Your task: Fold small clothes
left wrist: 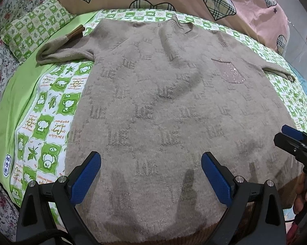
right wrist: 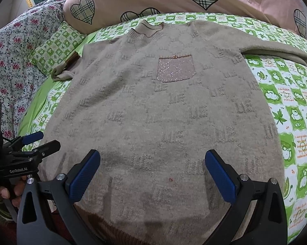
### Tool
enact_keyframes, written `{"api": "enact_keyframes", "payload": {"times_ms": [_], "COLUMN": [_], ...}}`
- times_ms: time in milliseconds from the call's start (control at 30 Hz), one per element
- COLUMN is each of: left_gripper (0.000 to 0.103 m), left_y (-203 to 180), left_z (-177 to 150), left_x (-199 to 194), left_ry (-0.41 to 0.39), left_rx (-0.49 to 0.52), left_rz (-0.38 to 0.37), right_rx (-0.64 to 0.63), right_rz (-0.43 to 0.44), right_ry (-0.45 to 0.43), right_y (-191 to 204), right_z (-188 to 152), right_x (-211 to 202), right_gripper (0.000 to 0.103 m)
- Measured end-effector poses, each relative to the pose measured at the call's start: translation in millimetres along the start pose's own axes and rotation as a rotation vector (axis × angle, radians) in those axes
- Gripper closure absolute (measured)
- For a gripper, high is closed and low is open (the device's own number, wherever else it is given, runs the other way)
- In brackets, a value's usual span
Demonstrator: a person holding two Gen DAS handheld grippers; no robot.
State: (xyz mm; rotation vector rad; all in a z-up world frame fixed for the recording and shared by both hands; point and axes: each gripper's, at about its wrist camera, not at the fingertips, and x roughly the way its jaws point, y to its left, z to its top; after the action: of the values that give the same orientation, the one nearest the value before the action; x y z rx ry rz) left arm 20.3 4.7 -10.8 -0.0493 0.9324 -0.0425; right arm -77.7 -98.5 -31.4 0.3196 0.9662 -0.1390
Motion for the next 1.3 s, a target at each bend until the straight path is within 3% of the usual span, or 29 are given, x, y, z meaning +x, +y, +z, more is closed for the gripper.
{"api": "enact_keyframes", "payload": {"times_ms": [267, 467, 567, 900, 1100, 1233, 1300], "left_gripper": [0.004, 0.004, 0.004, 0.004, 0.004, 0.005, 0.019], "left_y": [11, 31, 40, 68, 85, 90, 91], "left_z": [26, 74, 114, 245, 301, 320, 325], "left_x": [6, 16, 28, 110, 159, 193, 213], "left_ry": [-0.007, -0.036, -0.066, -0.088, -0.029, 0.044, 0.109], "left_rx": [0.031, 0.065, 0.116, 0.211, 0.226, 0.227, 0.232], "left_rz": [0.023, 0.021, 0.034, -0.043, -0.09, -0.139, -0.176], "right_rx": [0.007, -0.015, -0.025, -0.071, -0.148, -0.177, -0.202], "right_rz": [0.016, 0.029, 0.04, 0.0, -0.023, 0.0, 0.001], "right_ry": [0.02, -0.012, -0.023, -0.07, -0.109, -0.053, -0.016], "right_y": [-13, -29, -40, -80, -92, -100, -101], "right_z": [22, 63, 89, 198, 268, 297, 304], "right_x": [4, 11, 19, 69, 104, 141, 162], "right_gripper": [0.001, 0.001, 0.001, 0.001, 0.001, 0.001, 0.001]}}
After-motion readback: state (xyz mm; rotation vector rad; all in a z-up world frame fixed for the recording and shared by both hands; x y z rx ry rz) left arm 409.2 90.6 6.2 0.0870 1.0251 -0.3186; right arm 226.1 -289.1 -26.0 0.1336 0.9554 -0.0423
